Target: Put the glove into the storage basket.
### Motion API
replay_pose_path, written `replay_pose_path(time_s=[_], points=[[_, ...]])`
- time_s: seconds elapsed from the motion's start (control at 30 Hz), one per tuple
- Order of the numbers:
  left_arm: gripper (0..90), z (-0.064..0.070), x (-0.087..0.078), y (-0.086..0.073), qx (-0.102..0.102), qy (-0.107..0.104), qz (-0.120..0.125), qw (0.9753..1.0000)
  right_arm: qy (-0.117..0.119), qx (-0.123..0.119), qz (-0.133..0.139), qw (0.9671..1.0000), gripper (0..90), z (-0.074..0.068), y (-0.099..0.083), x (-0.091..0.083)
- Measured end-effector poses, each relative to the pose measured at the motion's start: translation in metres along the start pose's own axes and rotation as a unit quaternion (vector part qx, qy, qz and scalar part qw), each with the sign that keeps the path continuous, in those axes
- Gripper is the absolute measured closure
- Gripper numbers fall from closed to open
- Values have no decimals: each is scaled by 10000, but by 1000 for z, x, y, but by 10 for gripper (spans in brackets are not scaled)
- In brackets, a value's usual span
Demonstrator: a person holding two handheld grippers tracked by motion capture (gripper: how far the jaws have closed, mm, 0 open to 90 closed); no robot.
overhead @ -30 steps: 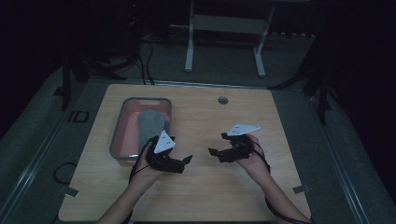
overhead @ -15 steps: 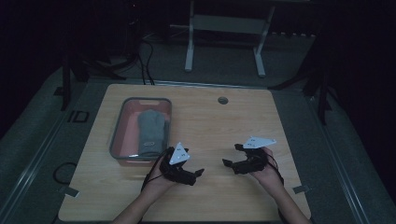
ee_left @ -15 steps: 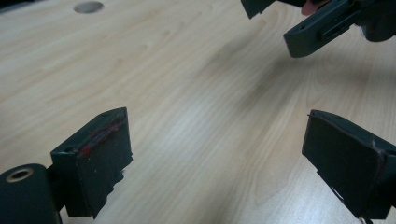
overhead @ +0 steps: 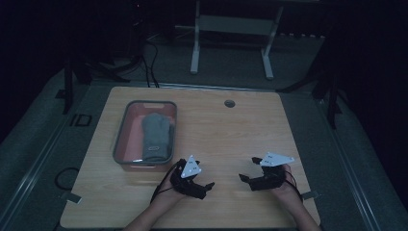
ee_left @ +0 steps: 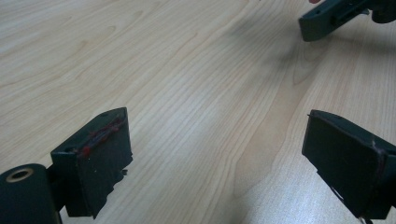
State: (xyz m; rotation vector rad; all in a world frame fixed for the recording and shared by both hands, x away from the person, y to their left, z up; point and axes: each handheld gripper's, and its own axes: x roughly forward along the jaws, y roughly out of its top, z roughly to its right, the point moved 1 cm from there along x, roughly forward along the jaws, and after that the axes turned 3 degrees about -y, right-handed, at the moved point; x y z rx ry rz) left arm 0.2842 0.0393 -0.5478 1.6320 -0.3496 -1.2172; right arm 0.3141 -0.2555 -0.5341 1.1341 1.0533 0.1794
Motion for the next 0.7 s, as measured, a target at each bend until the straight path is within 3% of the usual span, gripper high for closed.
replay_pose_path(time_s=[0.3, 0.7], points=[[84, 0, 5, -9, -50, -5, 11, 10000, -114, 88, 12, 9999, 133, 9, -28, -13], [84, -2, 5, -12, -47, 21, 25, 10000, -255, -11, 30, 9997, 133, 12, -35, -14]])
